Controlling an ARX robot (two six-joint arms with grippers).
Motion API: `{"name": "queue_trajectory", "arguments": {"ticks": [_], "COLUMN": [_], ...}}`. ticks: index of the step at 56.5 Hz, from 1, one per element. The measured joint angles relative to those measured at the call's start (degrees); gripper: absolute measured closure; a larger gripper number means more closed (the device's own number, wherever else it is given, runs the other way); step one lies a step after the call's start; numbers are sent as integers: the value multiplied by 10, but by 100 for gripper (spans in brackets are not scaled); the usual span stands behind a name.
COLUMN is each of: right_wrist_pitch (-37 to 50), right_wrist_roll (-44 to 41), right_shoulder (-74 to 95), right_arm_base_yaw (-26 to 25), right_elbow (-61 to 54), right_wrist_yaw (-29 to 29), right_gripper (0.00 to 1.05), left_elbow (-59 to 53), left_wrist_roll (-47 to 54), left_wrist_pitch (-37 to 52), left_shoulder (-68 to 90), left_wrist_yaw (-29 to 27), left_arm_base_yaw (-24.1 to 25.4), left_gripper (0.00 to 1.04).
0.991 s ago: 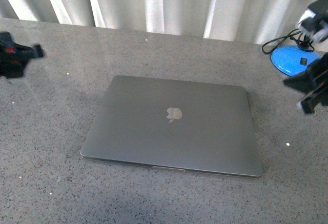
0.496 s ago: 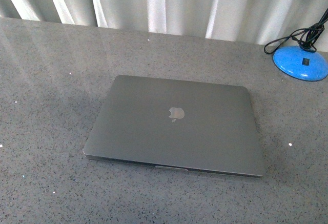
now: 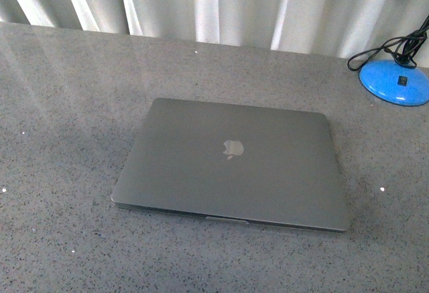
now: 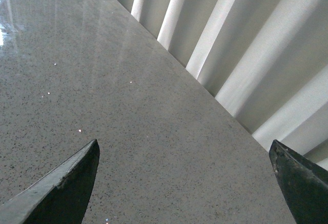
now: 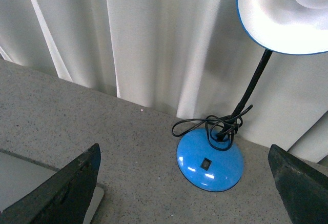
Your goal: Close laptop
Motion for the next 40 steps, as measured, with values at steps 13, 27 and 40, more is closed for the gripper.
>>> {"name": "queue_trajectory", "arguments": {"ticks": [13, 27, 40], "right_wrist_pitch": [67, 249, 249], "right_wrist_roll": [27, 94, 101], "right_shoulder": [4, -66, -151], "right_arm_base_yaw": [4, 29, 49], "right_elbow": [-22, -170, -257], "right_wrist_yaw": [47, 118, 132], "right_gripper": [16, 58, 103], "left_elbow": [-80, -158, -206], "left_wrist_roll": [170, 228, 236], "left_wrist_pitch": [154, 123, 56], "left_shoulder": [1, -116, -229], "left_wrist_yaw": [353, 338, 305], "left_arm_base_yaw": [15, -33, -67], "left_gripper": [37, 79, 101]}}
